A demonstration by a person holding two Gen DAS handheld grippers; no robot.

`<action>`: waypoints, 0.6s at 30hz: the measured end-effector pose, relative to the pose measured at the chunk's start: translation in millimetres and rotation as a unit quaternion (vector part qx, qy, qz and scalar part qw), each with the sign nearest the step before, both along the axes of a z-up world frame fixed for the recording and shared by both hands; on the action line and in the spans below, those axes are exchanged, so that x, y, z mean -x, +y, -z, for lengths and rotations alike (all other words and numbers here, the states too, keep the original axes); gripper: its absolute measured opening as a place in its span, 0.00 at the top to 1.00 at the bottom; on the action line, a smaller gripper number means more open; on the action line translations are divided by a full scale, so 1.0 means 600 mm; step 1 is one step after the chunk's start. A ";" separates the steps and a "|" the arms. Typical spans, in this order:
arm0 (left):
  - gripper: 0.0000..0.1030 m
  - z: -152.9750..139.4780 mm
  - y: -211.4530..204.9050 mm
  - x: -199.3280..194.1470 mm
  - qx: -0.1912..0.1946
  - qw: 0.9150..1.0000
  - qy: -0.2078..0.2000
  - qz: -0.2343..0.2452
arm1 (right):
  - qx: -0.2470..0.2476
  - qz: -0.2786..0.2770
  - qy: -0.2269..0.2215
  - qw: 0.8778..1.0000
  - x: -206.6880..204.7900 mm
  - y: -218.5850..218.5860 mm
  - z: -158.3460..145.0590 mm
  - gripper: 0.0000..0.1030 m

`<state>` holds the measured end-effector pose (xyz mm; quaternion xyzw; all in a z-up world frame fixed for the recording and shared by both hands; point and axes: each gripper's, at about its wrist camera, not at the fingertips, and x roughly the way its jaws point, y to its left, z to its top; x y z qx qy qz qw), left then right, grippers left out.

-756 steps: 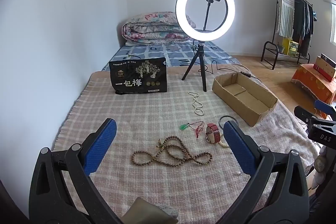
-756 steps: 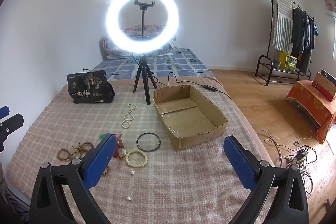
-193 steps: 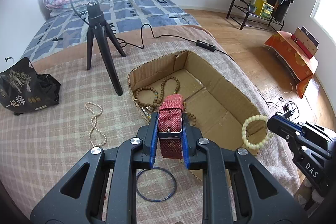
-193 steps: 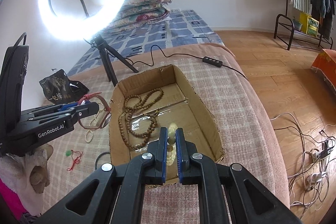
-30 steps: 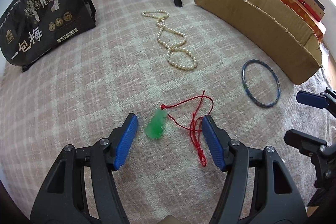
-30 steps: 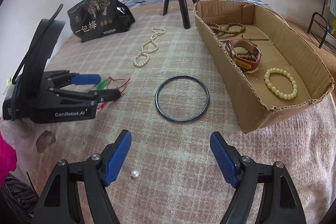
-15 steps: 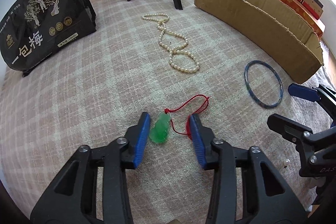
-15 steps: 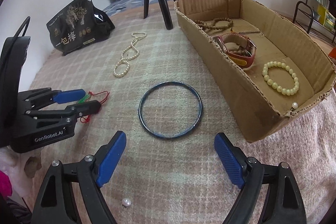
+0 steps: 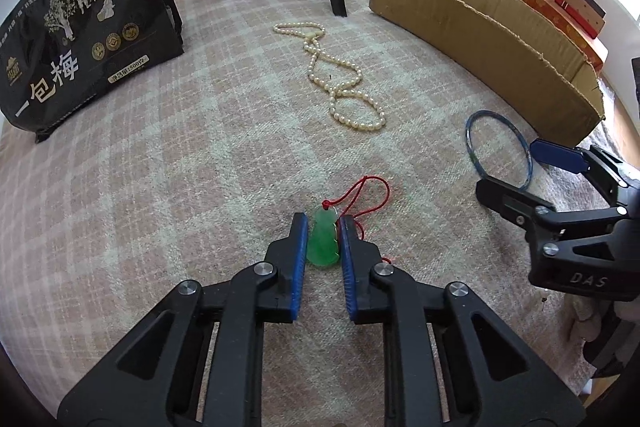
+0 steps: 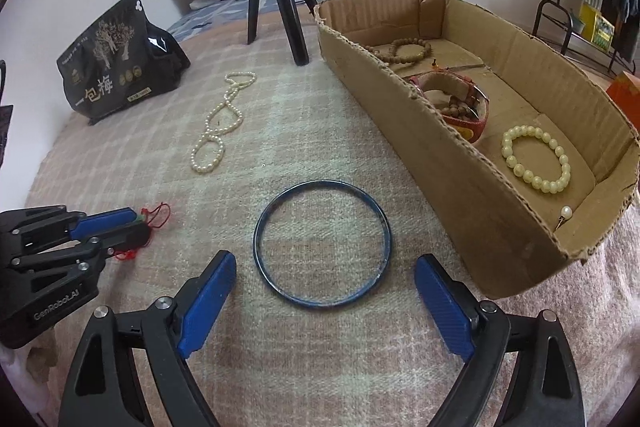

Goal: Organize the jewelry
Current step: 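Close the left tool on the green pendant while the right tool grasps the black bangle, then carry the green pendant and black bangle over the cardboard box with both tools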

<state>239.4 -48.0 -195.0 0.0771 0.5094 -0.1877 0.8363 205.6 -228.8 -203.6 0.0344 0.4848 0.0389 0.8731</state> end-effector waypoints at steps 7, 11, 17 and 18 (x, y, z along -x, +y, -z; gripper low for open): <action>0.86 -0.001 0.007 0.003 0.010 1.000 0.004 -0.002 | 0.003 -0.004 -0.003 1.000 -0.008 0.004 -0.002 0.28; 0.86 -0.004 0.009 0.004 0.011 1.000 0.005 -0.005 | -0.002 -0.011 -0.003 1.000 -0.007 0.002 -0.002 0.29; 0.86 -0.011 0.020 0.004 0.014 1.000 0.007 -0.019 | -0.009 -0.023 -0.008 1.000 0.001 0.001 -0.008 0.29; 0.86 -0.013 0.022 0.006 0.012 1.000 0.005 -0.021 | -0.010 -0.025 -0.008 1.000 0.003 0.001 -0.008 0.29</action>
